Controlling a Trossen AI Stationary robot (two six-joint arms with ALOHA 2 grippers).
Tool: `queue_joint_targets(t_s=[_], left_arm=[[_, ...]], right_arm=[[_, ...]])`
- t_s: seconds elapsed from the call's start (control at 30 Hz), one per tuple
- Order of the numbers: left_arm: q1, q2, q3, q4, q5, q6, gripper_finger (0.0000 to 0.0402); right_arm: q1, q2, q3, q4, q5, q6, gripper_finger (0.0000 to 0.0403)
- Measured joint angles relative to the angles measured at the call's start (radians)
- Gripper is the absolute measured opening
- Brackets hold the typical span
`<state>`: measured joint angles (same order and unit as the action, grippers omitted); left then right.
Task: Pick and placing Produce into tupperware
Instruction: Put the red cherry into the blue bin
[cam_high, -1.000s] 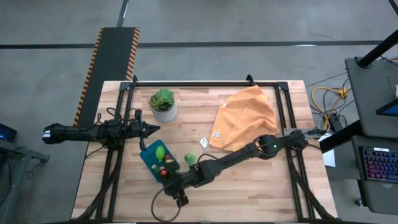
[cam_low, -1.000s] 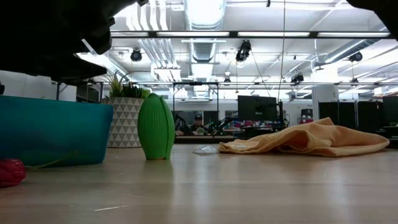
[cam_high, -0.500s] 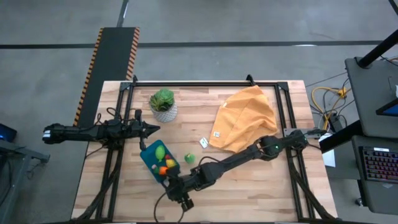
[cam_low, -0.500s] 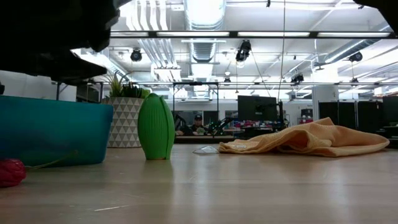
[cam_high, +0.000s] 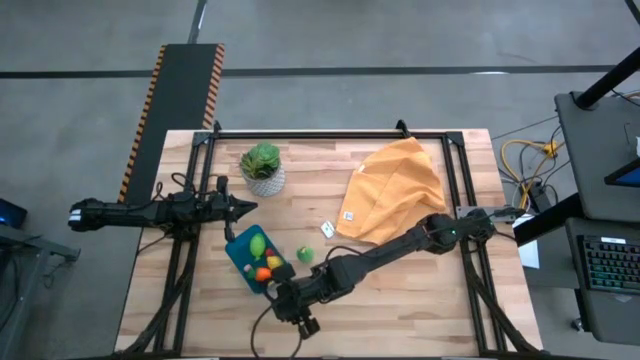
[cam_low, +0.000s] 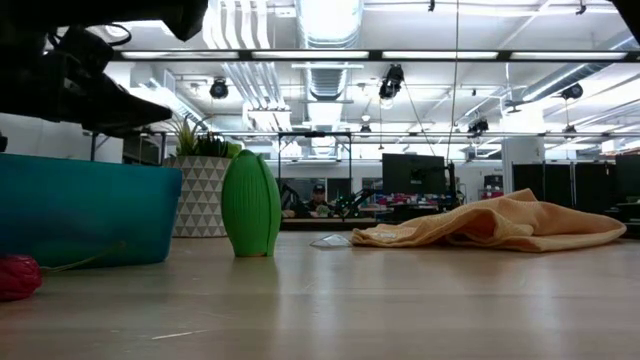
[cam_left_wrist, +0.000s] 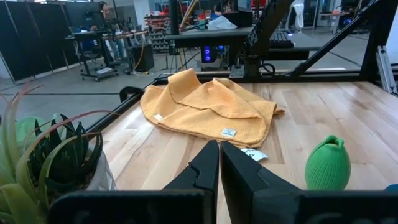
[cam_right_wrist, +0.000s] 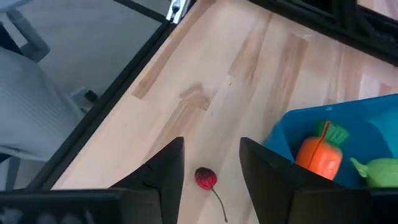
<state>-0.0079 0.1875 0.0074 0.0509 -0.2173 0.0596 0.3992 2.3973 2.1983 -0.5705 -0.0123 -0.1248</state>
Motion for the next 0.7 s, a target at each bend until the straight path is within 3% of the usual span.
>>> queue_joint_targets(t_s=[0.13, 0.7], left_arm=[[0.000, 0.000, 0.000, 0.000, 0.000, 0.000, 0.0000], [0.000, -0.001, 0.000, 0.000, 0.000, 0.000, 0.0000]], right_arm=[[0.000, -0.001, -0.010, -0.001, -0.047, 0.005, 0.0140], [-0.025, 0.000, -0.160, 0.067, -0.037, 0.038, 0.0135]])
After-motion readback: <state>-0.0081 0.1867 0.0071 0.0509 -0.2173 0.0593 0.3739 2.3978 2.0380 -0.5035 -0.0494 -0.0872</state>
